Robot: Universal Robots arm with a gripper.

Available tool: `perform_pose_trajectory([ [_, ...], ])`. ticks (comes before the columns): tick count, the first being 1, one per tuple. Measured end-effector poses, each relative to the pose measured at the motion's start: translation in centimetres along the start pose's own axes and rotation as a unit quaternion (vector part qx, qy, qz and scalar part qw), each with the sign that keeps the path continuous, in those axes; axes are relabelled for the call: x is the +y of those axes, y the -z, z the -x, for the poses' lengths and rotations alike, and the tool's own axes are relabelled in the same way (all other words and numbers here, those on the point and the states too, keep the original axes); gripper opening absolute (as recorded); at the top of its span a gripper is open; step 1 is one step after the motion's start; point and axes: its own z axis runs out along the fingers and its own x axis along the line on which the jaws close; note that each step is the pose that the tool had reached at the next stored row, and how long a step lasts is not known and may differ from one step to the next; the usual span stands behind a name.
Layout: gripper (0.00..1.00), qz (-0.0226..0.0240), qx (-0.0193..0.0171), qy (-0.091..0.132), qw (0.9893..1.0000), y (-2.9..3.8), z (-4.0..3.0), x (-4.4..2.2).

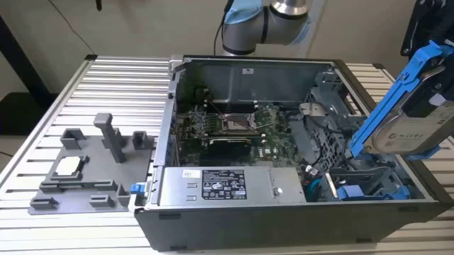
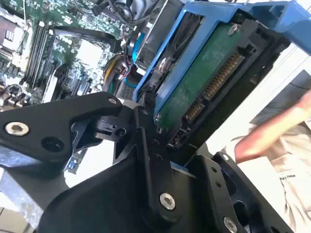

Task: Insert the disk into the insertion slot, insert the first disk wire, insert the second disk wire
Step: 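Insert the disk into the insertion slot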

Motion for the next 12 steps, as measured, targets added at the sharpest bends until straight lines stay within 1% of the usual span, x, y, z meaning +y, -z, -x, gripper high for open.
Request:
perform_pose_trajectory([
  [5,0.33,-0.0002,0.0000,0.000,1.0000,-0.02,0.00,0.00],
  [12,0.33,-0.0023,0.0000,0.000,1.0000,-0.23,0.00,-0.01],
])
